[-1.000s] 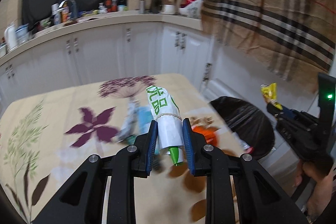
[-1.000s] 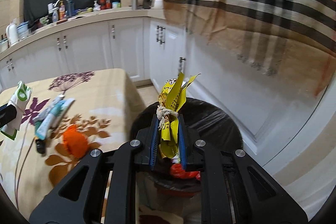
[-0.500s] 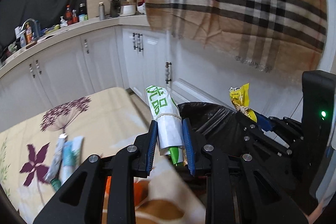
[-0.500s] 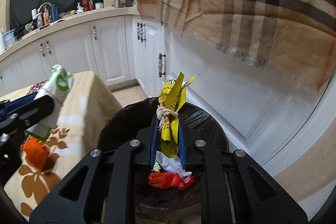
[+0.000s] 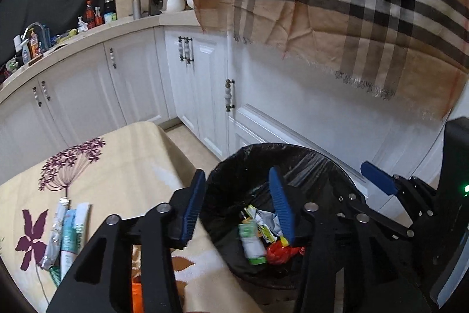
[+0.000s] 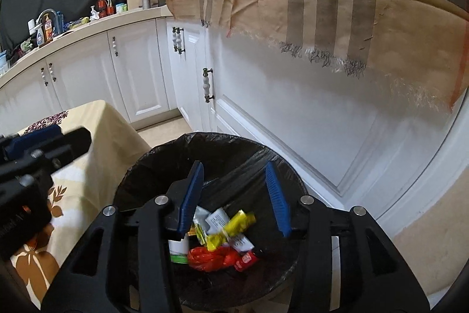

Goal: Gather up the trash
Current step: 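Move both open grippers back over the table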

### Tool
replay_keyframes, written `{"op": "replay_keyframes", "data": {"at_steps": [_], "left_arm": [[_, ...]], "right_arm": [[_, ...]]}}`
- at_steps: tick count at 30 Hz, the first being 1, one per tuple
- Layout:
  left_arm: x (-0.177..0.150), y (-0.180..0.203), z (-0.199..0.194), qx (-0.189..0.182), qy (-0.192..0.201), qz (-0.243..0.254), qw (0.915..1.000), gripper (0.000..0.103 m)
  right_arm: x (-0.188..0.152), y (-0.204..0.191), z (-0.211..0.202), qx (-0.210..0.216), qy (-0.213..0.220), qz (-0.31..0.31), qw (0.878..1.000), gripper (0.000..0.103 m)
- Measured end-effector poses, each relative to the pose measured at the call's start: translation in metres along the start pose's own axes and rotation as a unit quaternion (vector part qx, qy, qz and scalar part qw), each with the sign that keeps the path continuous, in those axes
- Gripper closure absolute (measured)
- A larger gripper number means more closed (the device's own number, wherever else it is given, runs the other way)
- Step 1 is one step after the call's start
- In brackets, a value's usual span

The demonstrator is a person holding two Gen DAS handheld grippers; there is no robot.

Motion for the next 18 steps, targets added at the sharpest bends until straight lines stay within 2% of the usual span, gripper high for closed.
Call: {"op": "replay_keyframes", "data": {"at_steps": [8,14,18], "left_arm": [[-0.017,-0.033,-0.030,0.021,-0.001,-0.029,0.9994,0.051],[-0.040,-0.068,-0.059,0.051,-0.003,-0.057,0.9971,0.049],[-0.056,-0.090,-0.073,0.072,-0.007,-0.073,0.9947,0.047]], "right_arm": [[-0.009,-0.024,-0.022,0.027,-0.006,-0.010,1.000,0.060],[-0.020,-0.053,-0.045,0.052,-0.007,-0.026,0.998,0.060],[-0.028,-0.075,-0.060,0.070,-0.010,-0.037,0.997,0.056]]}}
Point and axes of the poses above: each gripper's, at about its wrist camera, not at the fingertips, and z roughly the way its jaws point, y to its right, x to its top, the point moved 9 cm from there along z, roughly the way its jaws point, and after that the axes turned 15 degrees about z, right-handed, at the moved point
